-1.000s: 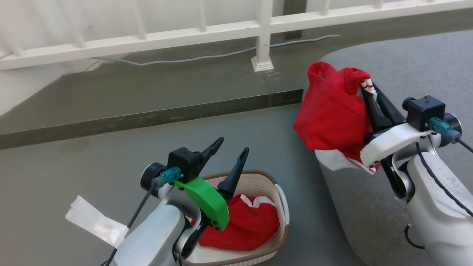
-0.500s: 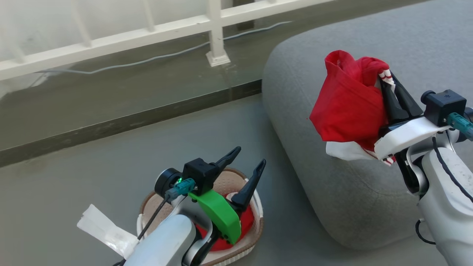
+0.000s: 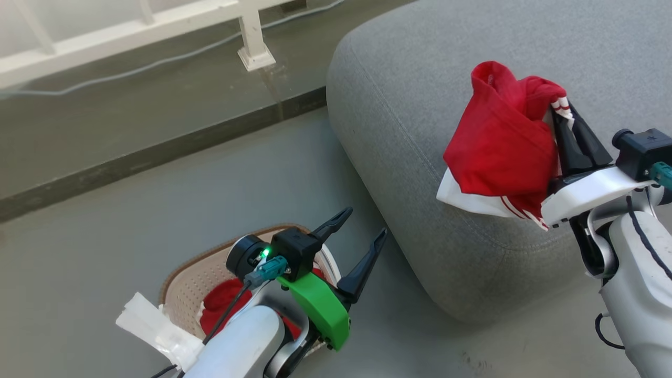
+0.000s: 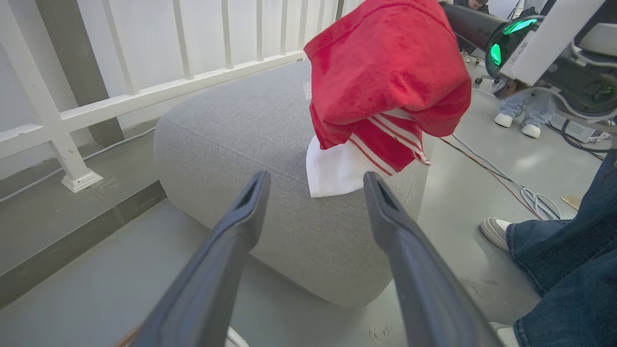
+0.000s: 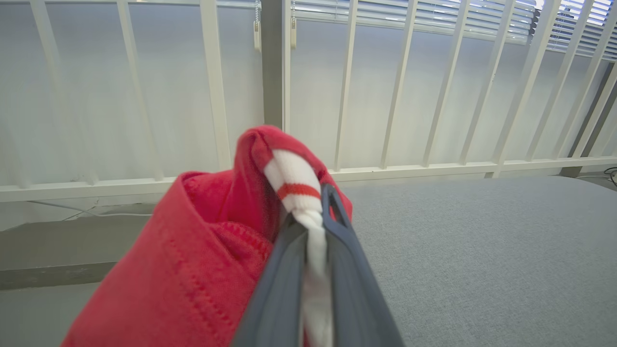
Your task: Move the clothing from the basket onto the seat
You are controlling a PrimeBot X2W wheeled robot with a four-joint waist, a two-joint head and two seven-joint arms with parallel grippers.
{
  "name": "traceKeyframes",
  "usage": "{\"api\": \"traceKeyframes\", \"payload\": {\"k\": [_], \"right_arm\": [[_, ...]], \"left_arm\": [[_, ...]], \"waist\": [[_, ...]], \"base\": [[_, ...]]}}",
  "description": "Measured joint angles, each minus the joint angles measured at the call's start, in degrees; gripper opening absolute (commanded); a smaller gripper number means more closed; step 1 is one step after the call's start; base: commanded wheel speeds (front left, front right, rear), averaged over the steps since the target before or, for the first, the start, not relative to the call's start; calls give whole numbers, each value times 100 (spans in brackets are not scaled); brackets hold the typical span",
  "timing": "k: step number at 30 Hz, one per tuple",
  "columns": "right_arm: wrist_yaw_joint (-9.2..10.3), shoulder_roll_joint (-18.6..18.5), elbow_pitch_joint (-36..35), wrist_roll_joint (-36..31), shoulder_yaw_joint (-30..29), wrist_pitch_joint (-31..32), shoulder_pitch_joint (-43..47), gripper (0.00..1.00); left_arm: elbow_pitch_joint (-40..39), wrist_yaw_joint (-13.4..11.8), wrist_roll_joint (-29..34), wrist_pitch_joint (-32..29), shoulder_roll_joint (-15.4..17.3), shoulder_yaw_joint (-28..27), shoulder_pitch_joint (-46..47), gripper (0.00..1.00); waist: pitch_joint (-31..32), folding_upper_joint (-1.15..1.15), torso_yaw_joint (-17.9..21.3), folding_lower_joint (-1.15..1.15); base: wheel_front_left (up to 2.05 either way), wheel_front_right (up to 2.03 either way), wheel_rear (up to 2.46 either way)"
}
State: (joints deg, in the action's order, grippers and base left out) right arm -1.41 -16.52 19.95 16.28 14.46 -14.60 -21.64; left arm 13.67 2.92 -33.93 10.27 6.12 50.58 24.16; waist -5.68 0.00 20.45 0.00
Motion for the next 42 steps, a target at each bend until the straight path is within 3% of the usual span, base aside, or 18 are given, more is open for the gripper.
{"api": "traceKeyframes", "payload": {"k": [8,15,23,30,37,42], "right_arm": [[-60,3,165,74,-59,0,-180,0],[-102,-40,264,210,-319,65,-1269,0],[-91,-396,419,300,-713,469,-2658,0],[51,-904,592,399,-1095,814,-3607,0],[188,-1361,894,426,-1386,1007,-4148,0],[256,-1412,1237,370,-1370,1106,-4169,0]], "left_arm": [[-162,-48,45,-174,4,33,150,100],[-397,-51,81,-324,14,26,410,100],[-719,-51,263,-482,21,23,720,100],[-980,-120,356,-631,68,-49,1005,100],[-1194,-171,475,-773,285,-131,1222,100],[-1333,-192,609,-834,398,-202,1348,100]], "waist": [[-435,0,38,0],[-911,0,-34,0],[-1507,0,-238,0],[-2026,0,-538,1],[-2549,0,-877,1],[-2911,0,-1086,1]], "base": [[0,0,0],[0,0,0],[0,0,0],[0,0,0],[0,0,0],[0,0,0]]}}
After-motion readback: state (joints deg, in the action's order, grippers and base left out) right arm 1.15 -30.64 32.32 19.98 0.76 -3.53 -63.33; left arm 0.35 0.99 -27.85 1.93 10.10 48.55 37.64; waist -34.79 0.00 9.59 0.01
